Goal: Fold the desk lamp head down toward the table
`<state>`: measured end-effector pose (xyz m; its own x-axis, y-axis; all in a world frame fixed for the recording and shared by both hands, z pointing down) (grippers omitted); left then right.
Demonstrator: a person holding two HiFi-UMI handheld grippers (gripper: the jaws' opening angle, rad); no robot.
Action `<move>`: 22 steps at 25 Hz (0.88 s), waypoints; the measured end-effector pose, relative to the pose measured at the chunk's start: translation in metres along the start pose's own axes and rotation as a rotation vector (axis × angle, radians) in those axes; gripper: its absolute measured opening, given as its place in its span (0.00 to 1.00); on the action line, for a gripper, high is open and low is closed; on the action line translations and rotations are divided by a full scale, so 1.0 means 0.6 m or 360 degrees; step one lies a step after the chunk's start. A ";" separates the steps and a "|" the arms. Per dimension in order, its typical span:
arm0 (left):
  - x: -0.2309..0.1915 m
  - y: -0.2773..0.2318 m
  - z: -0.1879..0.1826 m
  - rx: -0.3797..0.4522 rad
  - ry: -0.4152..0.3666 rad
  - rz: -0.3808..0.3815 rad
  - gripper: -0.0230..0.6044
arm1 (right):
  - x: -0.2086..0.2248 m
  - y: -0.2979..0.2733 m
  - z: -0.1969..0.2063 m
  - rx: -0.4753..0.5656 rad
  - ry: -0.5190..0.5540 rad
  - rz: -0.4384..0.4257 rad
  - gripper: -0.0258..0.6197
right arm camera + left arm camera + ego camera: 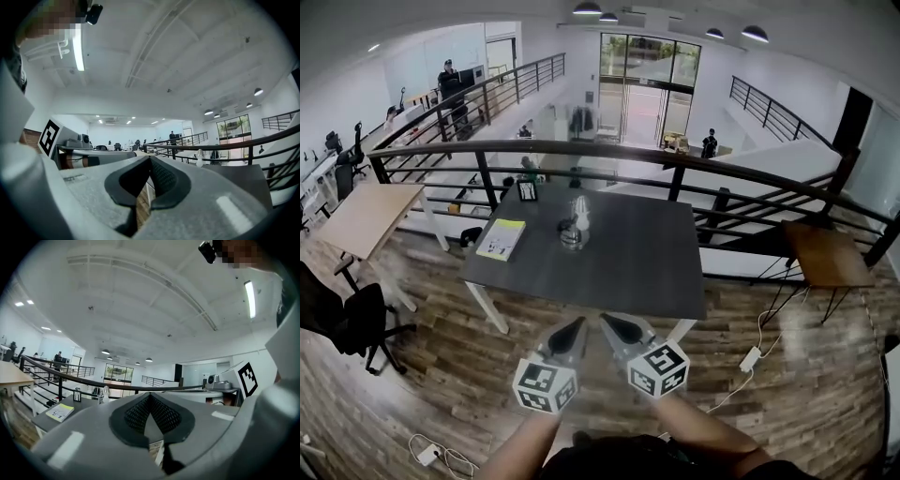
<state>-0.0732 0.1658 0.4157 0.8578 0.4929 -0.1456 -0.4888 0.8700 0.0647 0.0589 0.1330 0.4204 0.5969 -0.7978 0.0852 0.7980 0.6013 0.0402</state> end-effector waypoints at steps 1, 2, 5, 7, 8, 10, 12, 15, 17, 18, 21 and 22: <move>-0.010 -0.004 0.001 -0.0007 0.0002 0.0012 0.04 | 0.003 -0.009 0.000 0.0002 -0.0003 0.0013 0.04; -0.021 -0.007 0.001 -0.0010 0.0006 0.0019 0.04 | 0.006 -0.018 -0.001 0.0004 -0.0004 0.0023 0.04; -0.052 -0.020 -0.001 -0.0006 0.0033 0.0025 0.04 | 0.014 -0.044 0.001 -0.0009 -0.0010 0.0037 0.04; -0.071 -0.031 0.001 -0.0009 0.0045 0.0023 0.04 | 0.021 -0.062 0.005 -0.0024 -0.0012 0.0037 0.04; -0.080 -0.037 0.003 -0.0011 0.0050 0.0018 0.04 | 0.027 -0.072 0.007 -0.0031 -0.0014 0.0035 0.04; -0.097 -0.051 0.006 -0.0012 0.0060 0.0001 0.04 | 0.041 -0.091 0.011 -0.0041 -0.0021 0.0023 0.04; -0.113 -0.070 0.008 -0.0008 0.0060 -0.0011 0.04 | 0.060 -0.112 0.013 -0.0043 -0.0022 0.0001 0.04; -0.142 -0.115 0.012 -0.0002 0.0061 -0.0031 0.04 | 0.104 -0.149 0.013 -0.0036 -0.0023 -0.0039 0.04; -0.161 -0.151 0.016 -0.0001 0.0067 -0.0053 0.04 | 0.142 -0.176 0.016 -0.0038 -0.0033 -0.0071 0.04; -0.168 -0.170 0.018 -0.0002 0.0064 -0.0064 0.04 | 0.164 -0.186 0.018 -0.0041 -0.0040 -0.0082 0.04; -0.190 -0.231 0.018 0.0005 0.0054 -0.0107 0.04 | 0.231 -0.215 0.019 -0.0052 -0.0054 -0.0108 0.04; -0.196 -0.251 0.017 0.0009 0.0057 -0.0122 0.04 | 0.252 -0.224 0.018 -0.0055 -0.0055 -0.0119 0.04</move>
<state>-0.0990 -0.0230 0.4333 0.8866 0.4237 -0.1855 -0.4206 0.9054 0.0578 0.0408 -0.0679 0.4384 0.5325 -0.8382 0.1178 0.8431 0.5375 0.0131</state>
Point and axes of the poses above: the fingertips, and each gripper's own axes: y backward along the fingers, x to its right, z out of its underside, the point moved 8 cm from there along y, backward along the fingers, and after that the axes turned 4 degrees about x, right-handed, at the moved point
